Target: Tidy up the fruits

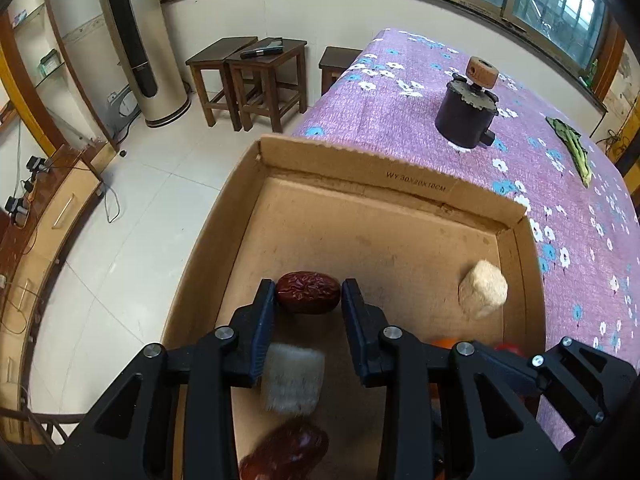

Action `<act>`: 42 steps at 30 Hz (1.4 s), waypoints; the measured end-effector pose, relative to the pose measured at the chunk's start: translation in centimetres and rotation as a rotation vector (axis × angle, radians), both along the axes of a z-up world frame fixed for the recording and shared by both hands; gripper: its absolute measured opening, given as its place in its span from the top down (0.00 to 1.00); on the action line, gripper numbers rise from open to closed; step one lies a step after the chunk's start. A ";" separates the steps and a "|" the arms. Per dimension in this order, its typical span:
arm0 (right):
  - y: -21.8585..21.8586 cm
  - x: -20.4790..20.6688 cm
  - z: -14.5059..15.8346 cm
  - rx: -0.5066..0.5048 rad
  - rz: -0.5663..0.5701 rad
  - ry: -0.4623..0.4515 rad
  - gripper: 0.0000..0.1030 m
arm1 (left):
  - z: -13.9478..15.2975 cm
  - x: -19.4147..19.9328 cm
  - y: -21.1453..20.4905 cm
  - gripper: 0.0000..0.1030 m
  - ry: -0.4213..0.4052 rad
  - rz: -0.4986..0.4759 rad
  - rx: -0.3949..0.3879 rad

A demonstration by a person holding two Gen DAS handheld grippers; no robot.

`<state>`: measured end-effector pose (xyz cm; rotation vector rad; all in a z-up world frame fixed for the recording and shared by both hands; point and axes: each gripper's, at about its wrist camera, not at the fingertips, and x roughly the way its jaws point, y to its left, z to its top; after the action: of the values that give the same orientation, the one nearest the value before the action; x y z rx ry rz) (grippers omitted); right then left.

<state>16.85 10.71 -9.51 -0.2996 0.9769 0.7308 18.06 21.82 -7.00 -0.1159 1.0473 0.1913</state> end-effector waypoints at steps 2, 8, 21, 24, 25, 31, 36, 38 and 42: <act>-0.1 -0.4 0.3 0.002 0.008 -0.004 0.55 | 0.4 -0.6 0.0 0.58 -0.014 0.004 -0.002; -1.1 -1.6 0.9 0.010 0.029 -0.024 0.45 | 1.7 -2.9 -0.4 0.55 -0.052 -0.004 -0.017; -4.0 -4.6 3.0 0.062 0.124 -0.059 0.43 | 4.4 -11.2 -1.3 0.25 -0.186 0.054 -0.044; -5.0 -5.8 3.5 0.074 0.158 -0.066 0.33 | 4.6 -12.9 -1.9 0.25 -0.198 0.048 -0.042; -5.3 -6.3 3.6 0.075 0.172 -0.074 0.32 | 4.6 -13.3 -2.1 0.25 -0.198 0.045 -0.041; -6.5 -7.9 3.7 0.057 0.227 -0.094 0.24 | 4.6 -15.5 -3.6 0.25 -0.191 0.023 -0.015; -7.6 -9.7 4.0 0.051 0.279 -0.114 0.21 | 4.3 -17.2 -4.9 0.22 -0.169 -0.003 0.020; -8.0 -10.4 4.2 0.050 0.300 -0.127 0.19 | 4.2 -17.9 -5.4 0.22 -0.157 -0.009 0.035; -8.8 -11.5 4.3 0.055 0.327 -0.145 0.14 | 4.2 -19.5 -6.1 0.22 -0.164 -0.011 0.050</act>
<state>5.39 1.93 -5.17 -0.4644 0.7763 1.0171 -1.40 15.69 -2.75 -0.0790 0.8788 0.1947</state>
